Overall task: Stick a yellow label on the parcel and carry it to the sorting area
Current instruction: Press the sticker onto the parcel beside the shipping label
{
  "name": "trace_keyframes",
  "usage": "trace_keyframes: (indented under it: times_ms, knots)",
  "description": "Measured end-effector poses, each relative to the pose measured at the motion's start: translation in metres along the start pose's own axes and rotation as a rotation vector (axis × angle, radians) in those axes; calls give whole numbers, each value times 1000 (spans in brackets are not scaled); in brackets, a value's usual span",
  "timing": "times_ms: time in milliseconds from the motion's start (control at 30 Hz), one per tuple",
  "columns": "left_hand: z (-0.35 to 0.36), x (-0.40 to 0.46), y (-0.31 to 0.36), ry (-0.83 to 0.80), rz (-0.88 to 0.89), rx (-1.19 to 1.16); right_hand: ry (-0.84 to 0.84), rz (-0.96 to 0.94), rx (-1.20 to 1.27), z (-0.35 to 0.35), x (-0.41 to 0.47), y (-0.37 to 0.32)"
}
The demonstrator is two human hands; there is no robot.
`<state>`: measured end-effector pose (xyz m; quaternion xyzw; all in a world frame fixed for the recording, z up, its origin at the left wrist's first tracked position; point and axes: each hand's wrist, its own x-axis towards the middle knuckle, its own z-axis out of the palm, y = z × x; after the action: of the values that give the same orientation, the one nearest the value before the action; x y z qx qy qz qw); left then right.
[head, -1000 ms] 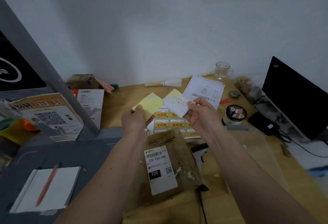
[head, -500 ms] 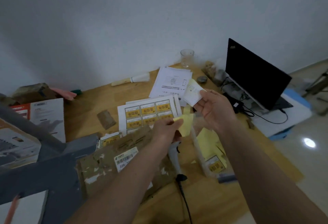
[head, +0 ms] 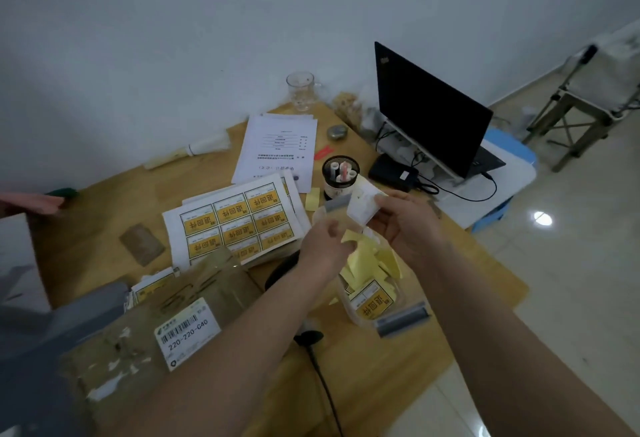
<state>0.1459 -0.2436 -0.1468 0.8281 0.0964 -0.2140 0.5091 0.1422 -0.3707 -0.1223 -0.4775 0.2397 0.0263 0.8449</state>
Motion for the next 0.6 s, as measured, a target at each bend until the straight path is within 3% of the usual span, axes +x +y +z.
trace_keyframes:
  times_ms: [100, 233, 467, 600]
  knots:
    - [-13, -9, -3, 336, 303, 118, -27, 25, -50, 12, 3, 10]
    - [-34, -19, -9, 583, 610, 397, -88, 38, -153, 48, 1, 31]
    - [-90, -26, -41, 933, 547, 754, -161, 89, -326, 121, -22, 75]
    - [-124, -37, -62, 1048, 573, 806, -253, 108, -329, 148, -37, 97]
